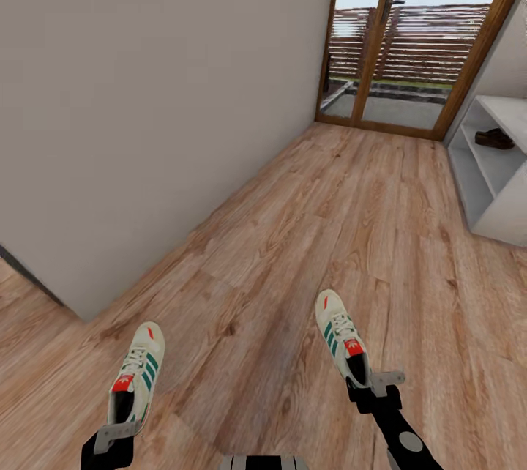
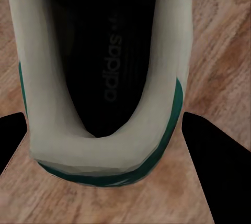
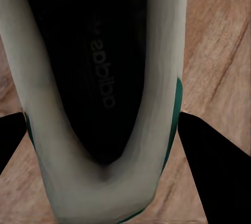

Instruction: Pick up the two gym shoes and the two sandals from the corridor floor and place them onto the hallstand (shoe rack) in the corridor, making sure they are on the rack and not on the floor. Arrange them so the two gym shoes are next to each other and the two sandals are next to each other.

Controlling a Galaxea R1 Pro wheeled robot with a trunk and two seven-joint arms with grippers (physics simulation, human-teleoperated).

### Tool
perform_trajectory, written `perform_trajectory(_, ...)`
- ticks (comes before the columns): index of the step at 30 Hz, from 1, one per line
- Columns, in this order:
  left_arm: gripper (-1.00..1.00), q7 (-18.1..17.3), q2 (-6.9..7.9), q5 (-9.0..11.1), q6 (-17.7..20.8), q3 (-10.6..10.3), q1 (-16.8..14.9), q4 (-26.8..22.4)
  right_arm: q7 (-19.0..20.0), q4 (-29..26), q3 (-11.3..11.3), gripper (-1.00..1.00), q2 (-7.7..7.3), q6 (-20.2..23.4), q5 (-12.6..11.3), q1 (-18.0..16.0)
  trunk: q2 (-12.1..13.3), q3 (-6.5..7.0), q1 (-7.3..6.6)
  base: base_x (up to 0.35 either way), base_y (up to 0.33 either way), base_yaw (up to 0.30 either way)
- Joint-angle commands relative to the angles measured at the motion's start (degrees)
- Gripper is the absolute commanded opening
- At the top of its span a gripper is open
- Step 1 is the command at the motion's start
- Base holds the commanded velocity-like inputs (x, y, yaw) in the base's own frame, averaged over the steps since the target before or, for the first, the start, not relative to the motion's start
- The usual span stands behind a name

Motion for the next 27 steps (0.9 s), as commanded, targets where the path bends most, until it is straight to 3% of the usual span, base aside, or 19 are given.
perform_trajectory(1,-1.00,-0.41,0.02,-0.27,-0.18,0.46,-0.02,0.04,-0.19,1.83,0.03,-1.00,0.02,-0.33,0.36,-0.02,0.00,0.28,-0.03,0.000,0.000,-0.001)
perform_trajectory(3,-1.00,-0.45,0.06,-0.28,-0.18,0.45,0.09,0.09,-0.23,5.97,0.04,-1.00,0.11,-2.21,0.28,-0.02,0.03,0.91,-0.09,0.000,0.000,-0.001)
perform_trajectory(5,-1.00,-0.47,0.03,-0.25,-0.20,0.38,0.60,0.09,-0.18,11.21,0.02,-1.00,-0.03,-10.95,0.30,-0.02,0.05,1.53,-0.14,0.000,0.000,0.000)
perform_trajectory(6,-1.00,-0.47,-0.04,-0.28,-0.39,0.32,0.77,0.11,-0.17,12.27,0.01,-1.00,-0.09,-13.21,0.31,-0.02,0.07,1.84,-0.16,0.000,0.000,0.000)
perform_trajectory(9,-1.00,-0.47,-0.45,-0.38,-1.78,0.14,1.09,0.59,-0.17,17.10,0.01,-1.00,-0.15,-16.70,0.28,-0.02,0.11,2.77,-0.24,0.000,0.000,0.000)
perform_trajectory(14,-1.00,-0.47,-0.69,-0.28,-3.37,0.15,1.83,0.94,-0.16,21.79,-0.01,-1.00,-0.11,-19.15,0.17,-0.02,0.18,4.33,-0.37,0.000,0.000,-0.021)
perform_trajectory(21,-1.00,-0.47,-0.72,-0.25,-3.71,0.25,2.68,0.95,-0.15,22.60,-0.05,-1.00,0.12,-19.78,0.08,-0.01,0.27,6.51,-0.55,0.000,0.000,-0.081)
perform_trajectory(27,-1.00,-0.47,-0.73,-0.30,-3.87,0.26,2.96,1.02,-0.17,22.75,-0.11,-1.00,0.17,-19.88,-0.01,-0.02,2.68,8.12,-1.87,0.000,0.000,-0.093)
